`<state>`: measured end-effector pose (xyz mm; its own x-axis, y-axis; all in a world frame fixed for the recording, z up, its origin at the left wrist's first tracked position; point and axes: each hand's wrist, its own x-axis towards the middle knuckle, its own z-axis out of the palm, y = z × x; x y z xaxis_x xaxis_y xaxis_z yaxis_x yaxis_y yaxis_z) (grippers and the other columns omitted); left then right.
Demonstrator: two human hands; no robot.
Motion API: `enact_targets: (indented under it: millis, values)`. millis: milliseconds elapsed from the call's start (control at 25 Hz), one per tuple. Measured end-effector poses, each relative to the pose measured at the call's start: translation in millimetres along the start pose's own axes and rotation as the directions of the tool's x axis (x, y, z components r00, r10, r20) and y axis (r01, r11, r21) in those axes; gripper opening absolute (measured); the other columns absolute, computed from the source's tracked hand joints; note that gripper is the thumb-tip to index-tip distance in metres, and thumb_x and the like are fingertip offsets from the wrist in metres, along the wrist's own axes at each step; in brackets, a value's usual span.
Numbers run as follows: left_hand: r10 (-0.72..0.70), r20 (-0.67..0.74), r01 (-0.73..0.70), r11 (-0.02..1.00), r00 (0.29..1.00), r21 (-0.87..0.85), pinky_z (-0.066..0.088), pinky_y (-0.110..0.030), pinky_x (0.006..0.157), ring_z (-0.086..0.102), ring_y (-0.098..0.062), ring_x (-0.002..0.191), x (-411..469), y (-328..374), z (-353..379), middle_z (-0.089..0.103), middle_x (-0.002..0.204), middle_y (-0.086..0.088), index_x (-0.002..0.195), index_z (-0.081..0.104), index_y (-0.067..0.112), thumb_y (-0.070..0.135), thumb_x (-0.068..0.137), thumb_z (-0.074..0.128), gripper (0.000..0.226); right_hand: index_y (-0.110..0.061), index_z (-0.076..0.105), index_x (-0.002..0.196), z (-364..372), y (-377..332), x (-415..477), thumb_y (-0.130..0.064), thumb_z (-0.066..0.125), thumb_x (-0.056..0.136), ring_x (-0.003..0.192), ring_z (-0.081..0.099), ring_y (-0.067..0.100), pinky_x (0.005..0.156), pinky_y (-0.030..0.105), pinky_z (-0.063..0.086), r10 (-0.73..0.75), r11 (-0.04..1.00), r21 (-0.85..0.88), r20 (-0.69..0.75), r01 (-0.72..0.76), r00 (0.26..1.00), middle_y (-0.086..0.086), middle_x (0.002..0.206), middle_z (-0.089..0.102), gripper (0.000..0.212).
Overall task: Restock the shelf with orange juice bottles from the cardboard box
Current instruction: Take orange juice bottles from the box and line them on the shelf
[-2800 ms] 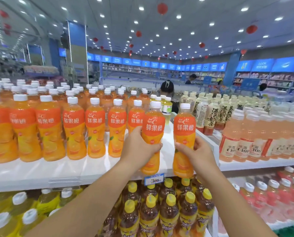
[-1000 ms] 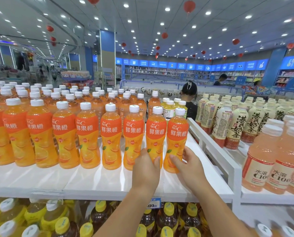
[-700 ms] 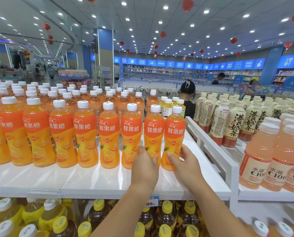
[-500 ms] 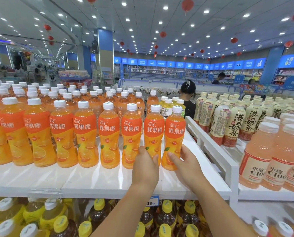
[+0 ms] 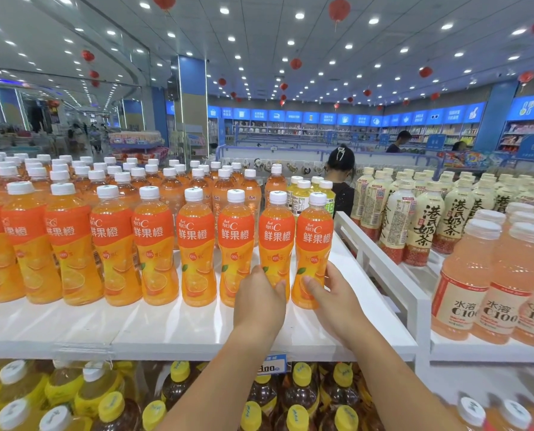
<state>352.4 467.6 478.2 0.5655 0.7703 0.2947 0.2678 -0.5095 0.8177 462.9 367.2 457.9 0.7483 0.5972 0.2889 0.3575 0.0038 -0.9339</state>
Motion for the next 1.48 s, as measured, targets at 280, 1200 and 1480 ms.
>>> enact_targets:
  millis: [280,1200,1480]
  values:
    - [0.009,0.055,0.001,0.983,0.998,-0.186,0.040,-0.023,0.080,0.063,-0.018,0.110,-13,1,-9,0.065,0.107,0.013,0.128,0.059,0.021,0.030,0.104,0.052,0.027,-0.035,0.056,0.127,1,2,1,-0.039,0.057,0.098,0.111,0.066,0.000,0.096,0.027,0.053,0.018,0.996,0.084,0.038,-0.021,0.999,-0.012,0.121,0.069,0.029]
    - [0.238,0.406,-0.097,0.936,0.882,-0.338,0.027,-0.021,0.100,0.042,-0.003,0.127,-63,-18,-92,0.047,0.149,0.011,0.150,0.042,0.022,0.051,0.104,0.038,0.054,-0.028,0.049,0.143,15,-51,-109,-0.064,0.045,0.093,0.135,0.048,0.011,0.116,0.045,0.037,0.118,0.976,-0.154,-0.233,-0.156,0.965,-0.010,0.143,0.054,0.062]
    - [0.313,0.617,-0.051,0.914,0.722,-0.403,0.026,-0.019,0.099,0.041,0.003,0.123,-131,-40,-94,0.047,0.134,0.022,0.145,0.048,0.031,0.054,0.104,0.035,0.049,-0.030,0.047,0.145,31,-64,-239,-0.050,0.041,0.102,0.130,0.043,0.002,0.104,0.016,0.035,0.174,0.937,-0.194,-0.462,-0.291,0.870,-0.018,0.139,0.048,0.048]
